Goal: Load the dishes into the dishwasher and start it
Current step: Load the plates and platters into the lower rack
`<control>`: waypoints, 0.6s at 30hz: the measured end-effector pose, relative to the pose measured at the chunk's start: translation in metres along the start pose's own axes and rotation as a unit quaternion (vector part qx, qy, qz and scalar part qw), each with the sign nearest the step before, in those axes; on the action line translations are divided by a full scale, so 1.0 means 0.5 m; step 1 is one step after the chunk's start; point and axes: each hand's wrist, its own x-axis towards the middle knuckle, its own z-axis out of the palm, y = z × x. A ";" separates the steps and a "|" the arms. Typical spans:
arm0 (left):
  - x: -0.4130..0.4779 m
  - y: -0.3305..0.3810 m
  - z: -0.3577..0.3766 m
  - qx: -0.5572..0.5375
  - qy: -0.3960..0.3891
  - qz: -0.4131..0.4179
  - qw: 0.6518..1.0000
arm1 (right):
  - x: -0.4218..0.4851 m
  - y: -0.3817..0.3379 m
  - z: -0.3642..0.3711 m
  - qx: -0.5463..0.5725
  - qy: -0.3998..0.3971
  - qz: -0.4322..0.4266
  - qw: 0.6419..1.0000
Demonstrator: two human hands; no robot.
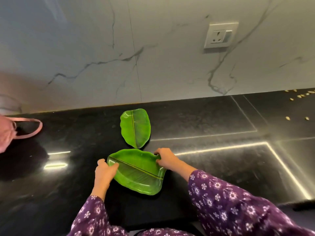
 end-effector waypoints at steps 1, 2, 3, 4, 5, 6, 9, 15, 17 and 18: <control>-0.005 0.008 0.004 0.004 -0.001 0.007 1.000 | -0.007 0.005 -0.004 0.008 0.001 -0.002 1.000; -0.010 0.017 0.008 0.008 -0.004 0.014 1.000 | -0.014 0.010 -0.009 0.017 0.004 -0.007 1.000; -0.014 0.028 0.014 0.010 -0.011 0.029 0.999 | -0.030 0.018 -0.019 0.027 0.014 -0.011 0.999; -0.021 0.040 0.018 0.012 -0.017 0.045 0.999 | -0.046 0.025 -0.030 0.041 0.027 -0.016 0.999; -0.029 0.056 0.027 0.018 -0.026 0.065 0.997 | -0.066 0.038 -0.045 0.054 0.043 -0.017 0.997; -0.037 0.073 0.034 0.026 -0.037 0.083 0.996 | -0.085 0.052 -0.060 0.064 0.059 -0.016 0.996; -0.087 0.139 0.066 0.046 -0.067 0.157 0.984 | -0.153 0.104 -0.101 0.106 0.113 0.011 0.988; -0.282 0.260 0.209 0.081 -0.177 0.327 0.925 | -0.405 0.251 -0.143 0.183 0.251 0.127 0.942; -0.363 0.279 0.267 0.097 -0.225 0.373 0.895 | -0.511 0.303 -0.129 0.216 0.301 0.173 0.913; -0.415 0.283 0.303 0.105 -0.255 0.400 0.874 | -0.579 0.332 -0.112 0.230 0.328 0.200 0.894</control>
